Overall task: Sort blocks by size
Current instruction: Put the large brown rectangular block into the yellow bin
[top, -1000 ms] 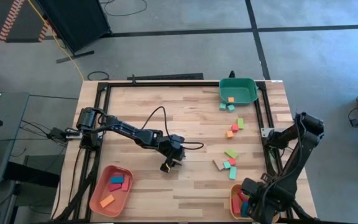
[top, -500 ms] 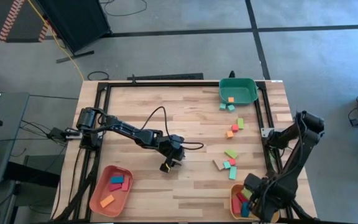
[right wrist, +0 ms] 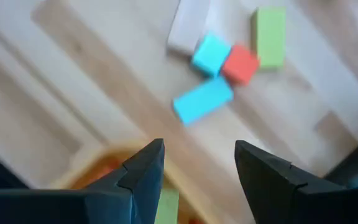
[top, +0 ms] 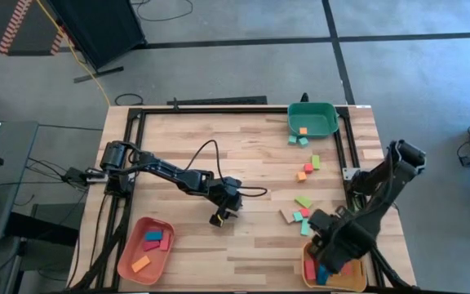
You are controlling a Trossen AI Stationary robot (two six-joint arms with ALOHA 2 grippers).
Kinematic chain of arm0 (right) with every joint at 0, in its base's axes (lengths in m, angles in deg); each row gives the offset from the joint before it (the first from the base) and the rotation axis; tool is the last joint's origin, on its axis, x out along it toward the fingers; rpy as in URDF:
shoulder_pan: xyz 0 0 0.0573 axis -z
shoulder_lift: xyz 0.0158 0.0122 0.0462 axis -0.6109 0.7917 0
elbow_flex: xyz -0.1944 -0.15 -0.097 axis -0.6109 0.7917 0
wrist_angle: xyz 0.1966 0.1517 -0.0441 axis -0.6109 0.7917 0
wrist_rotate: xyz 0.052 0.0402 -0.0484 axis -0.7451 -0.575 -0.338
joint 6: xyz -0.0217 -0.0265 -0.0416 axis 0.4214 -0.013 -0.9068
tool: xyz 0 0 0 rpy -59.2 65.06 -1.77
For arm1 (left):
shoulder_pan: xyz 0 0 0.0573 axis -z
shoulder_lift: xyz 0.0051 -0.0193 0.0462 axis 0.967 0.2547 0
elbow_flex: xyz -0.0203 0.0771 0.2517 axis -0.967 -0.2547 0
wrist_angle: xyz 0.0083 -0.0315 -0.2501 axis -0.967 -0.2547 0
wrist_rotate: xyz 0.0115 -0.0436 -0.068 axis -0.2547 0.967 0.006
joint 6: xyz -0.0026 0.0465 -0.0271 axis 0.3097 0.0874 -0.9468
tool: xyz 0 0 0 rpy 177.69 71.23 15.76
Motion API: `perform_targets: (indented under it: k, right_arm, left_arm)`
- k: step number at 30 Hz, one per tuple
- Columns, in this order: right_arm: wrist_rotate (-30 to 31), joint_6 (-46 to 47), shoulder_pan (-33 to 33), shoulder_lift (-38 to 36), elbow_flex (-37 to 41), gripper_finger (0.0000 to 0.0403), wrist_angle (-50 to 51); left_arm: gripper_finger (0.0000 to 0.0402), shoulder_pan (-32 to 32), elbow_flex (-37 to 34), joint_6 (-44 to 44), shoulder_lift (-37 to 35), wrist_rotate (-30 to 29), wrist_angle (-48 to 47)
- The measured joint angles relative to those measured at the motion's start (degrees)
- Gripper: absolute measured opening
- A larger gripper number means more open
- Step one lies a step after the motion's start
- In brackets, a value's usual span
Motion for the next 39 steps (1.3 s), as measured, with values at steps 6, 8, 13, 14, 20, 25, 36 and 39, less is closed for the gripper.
perform_targets:
  k: [6,8,13,14,20,25,36,39]
  right_arm:
    - [3.2,-3.7,7.9,0.4,0.0,0.0225,-0.6]
    - [3.5,-6.2,10.7,1.1,0.0,0.0225,-2.1]
    - [3.5,-13.5,17.0,4.3,0.0,0.0225,-8.5]
    - [3.5,-14.9,18.0,5.2,0.0,0.0225,-9.4]
    - [1.0,-20.6,22.5,11.3,0.0,0.0227,-11.0]
    - [-1.3,-22.9,23.9,14.9,0.0,0.0255,-11.5]
    - [-1.4,-21.3,23.9,15.4,3.8,0.0306,-14.8]
    - [-1.5,-21.1,23.6,15.3,6.6,0.0308,-16.9]
  left_arm:
    - [0.0197,0.0,0.0,0.0,0.0,0.0,0.0]
    - [0.0197,0.0,0.0,0.0,0.0,0.0,0.0]
    - [0.0197,0.0,0.0,0.2,0.0,0.0,-0.2]
    - [0.0197,0.0,0.0,0.3,0.0,0.0,-0.4]
    - [0.0197,0.0,0.0,0.5,0.0,0.0,-1.1]
    - [0.0197,0.0,0.0,0.8,0.0,0.0,-2.3]
    - [0.0197,0.0,0.0,1.1,0.0,0.0,-2.5]
    - [0.0197,0.0,0.0,1.1,0.0,0.0,-2.5]
